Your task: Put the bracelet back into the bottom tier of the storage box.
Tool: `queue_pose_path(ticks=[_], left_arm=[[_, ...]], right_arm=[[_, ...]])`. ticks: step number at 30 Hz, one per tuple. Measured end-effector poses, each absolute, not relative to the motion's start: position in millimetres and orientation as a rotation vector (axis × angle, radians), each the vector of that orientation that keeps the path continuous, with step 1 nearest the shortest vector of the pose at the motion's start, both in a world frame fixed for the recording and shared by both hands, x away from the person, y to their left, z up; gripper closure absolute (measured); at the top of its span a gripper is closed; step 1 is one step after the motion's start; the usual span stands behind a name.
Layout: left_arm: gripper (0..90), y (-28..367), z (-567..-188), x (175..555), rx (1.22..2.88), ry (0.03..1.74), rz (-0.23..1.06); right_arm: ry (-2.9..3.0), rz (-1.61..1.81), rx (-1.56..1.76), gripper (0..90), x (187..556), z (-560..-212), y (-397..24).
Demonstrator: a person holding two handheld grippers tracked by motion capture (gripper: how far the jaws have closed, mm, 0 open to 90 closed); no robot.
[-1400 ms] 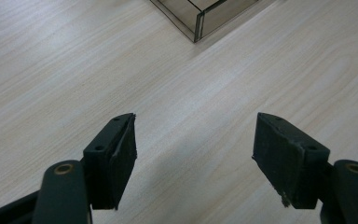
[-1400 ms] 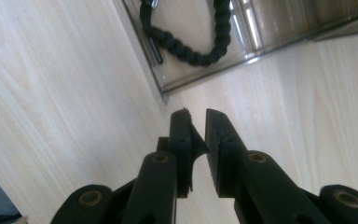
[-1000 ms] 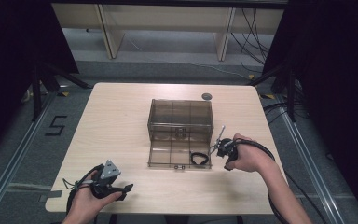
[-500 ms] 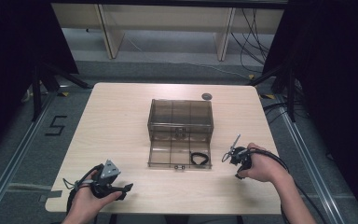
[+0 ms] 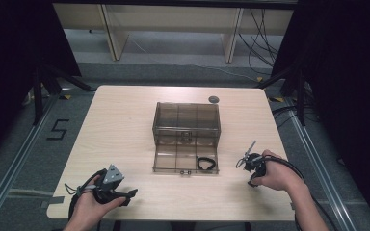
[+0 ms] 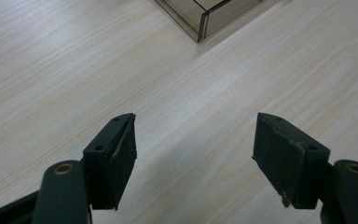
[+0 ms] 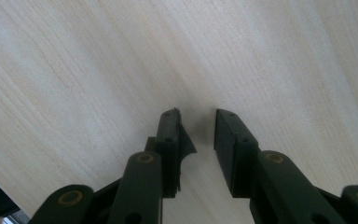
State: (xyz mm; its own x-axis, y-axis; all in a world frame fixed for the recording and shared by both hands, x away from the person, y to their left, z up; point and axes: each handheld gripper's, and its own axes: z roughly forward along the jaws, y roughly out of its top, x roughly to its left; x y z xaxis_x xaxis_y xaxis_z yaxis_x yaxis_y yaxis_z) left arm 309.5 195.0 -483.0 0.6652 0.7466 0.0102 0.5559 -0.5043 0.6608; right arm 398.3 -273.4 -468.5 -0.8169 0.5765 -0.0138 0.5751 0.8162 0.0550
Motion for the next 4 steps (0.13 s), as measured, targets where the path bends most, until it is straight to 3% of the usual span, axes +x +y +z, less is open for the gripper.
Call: queue_pose_path(ticks=[4], left_arm=[[29.8,194.9,-482.8,310.1,2.252,0.998,0.389]], right_arm=[[2.963,0.073,0.933,70.1,399.0,-467.3,-272.2]])
